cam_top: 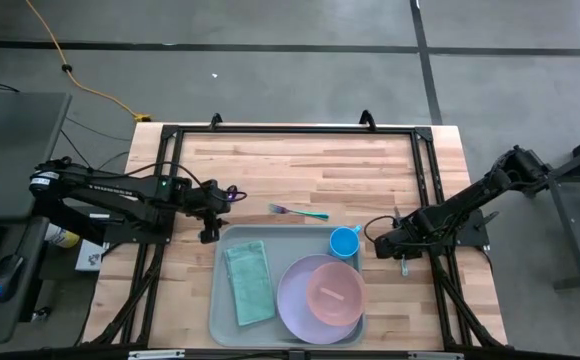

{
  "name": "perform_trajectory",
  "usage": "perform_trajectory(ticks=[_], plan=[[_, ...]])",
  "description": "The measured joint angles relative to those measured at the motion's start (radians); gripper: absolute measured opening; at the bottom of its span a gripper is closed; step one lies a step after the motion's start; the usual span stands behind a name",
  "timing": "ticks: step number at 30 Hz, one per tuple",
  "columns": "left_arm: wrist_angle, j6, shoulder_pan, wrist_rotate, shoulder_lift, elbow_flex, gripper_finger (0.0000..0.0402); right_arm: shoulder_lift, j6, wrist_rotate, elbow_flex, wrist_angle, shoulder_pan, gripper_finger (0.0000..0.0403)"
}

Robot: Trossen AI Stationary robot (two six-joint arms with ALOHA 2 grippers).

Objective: Set up tray
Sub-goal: Put the green patterned knife on the light blue napkin

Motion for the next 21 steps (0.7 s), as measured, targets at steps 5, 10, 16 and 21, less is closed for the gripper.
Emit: perform_trajectory(ticks=[5,10,16,21], plan=[[0.0,0.0,0.0,0.0,0.0,0.0,0.0211,0.0,0.0,-0.002,0.0,0.004,0.0,0.0057],[0.0,0.0,0.0,-0.001,0.0,0.0,0.0211,0.0,0.0,-0.004,0.0,0.005,0.0,0.0027],[0.001,0.0,0.0,-0.002,0.0,0.0,0.0211,0.0,-0.011,0.002,0.0,0.017,0.0,0.0008],[0.006,0.0,0.0,-0.002,0.0,0.0,0.0211,0.001,-0.017,0.005,0.005,0.02,0.0,0.0005]])
